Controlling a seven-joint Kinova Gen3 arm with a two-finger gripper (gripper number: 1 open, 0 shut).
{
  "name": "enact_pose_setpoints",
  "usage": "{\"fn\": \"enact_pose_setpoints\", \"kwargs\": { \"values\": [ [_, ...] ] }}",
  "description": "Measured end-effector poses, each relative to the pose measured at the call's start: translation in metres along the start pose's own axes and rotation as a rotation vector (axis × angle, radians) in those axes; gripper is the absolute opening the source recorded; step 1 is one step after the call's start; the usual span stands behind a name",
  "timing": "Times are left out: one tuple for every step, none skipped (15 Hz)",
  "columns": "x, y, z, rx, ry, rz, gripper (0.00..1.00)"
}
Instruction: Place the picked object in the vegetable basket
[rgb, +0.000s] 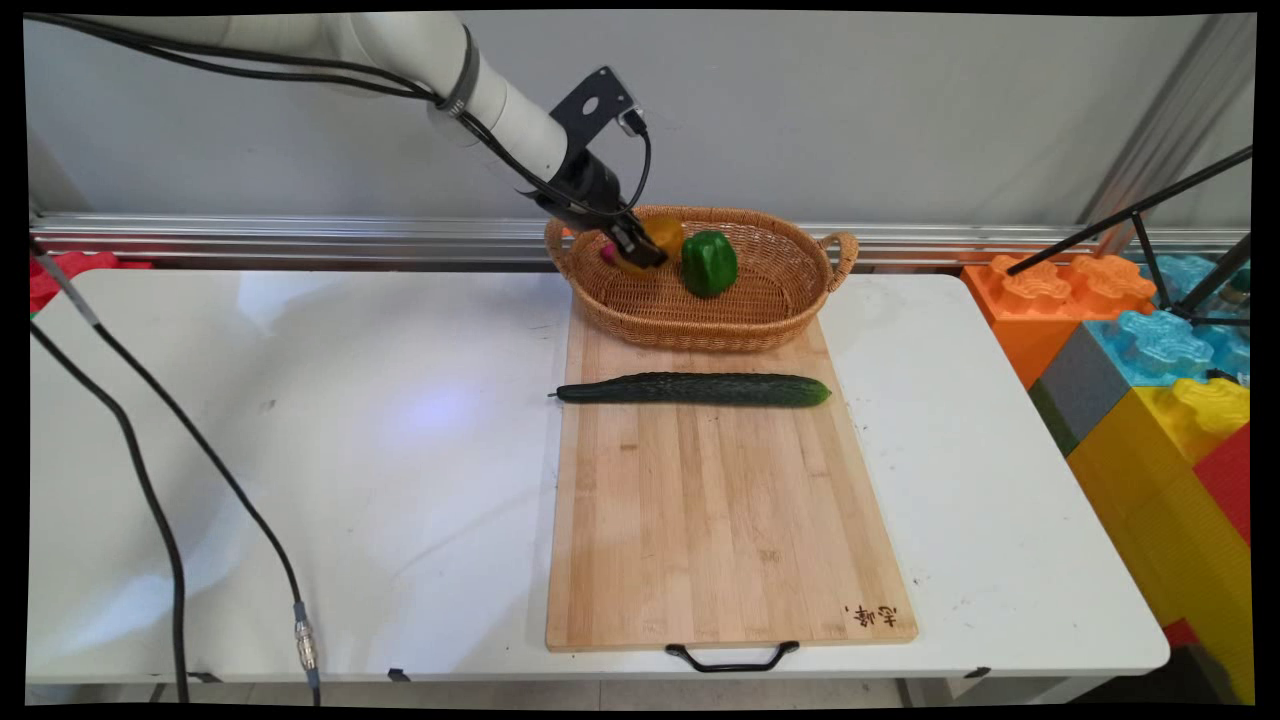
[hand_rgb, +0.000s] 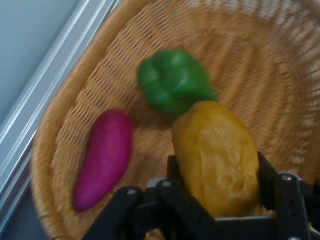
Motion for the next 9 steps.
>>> {"fn": "enact_pose_setpoints", "kwargs": {
  "values": [
    [-0.003, -0.005, 0.005, 0.014, -0.012, -0.012, 0.00],
    [-0.005, -0.008, 0.010, 0.022, -0.020, -0.021, 0.00],
    [-0.008, -0.011, 0.016, 0.030, -0.028, -0.033, 0.00],
    [-0.009, -0.013, 0.021, 0.035, -0.034, -0.042, 0.00],
    [-0.010, -0.014, 0.027, 0.037, -0.042, -0.049, 0.00],
    [-0.012, -0.014, 0.031, 0.038, -0.048, -0.056, 1.00],
    [-0.013, -0.014, 0.034, 0.037, -0.053, -0.060, 1.00],
    [-0.013, -0.013, 0.036, 0.035, -0.056, -0.063, 1.00],
    [-0.012, -0.012, 0.038, 0.032, -0.057, -0.066, 1.00]
  ]
}}
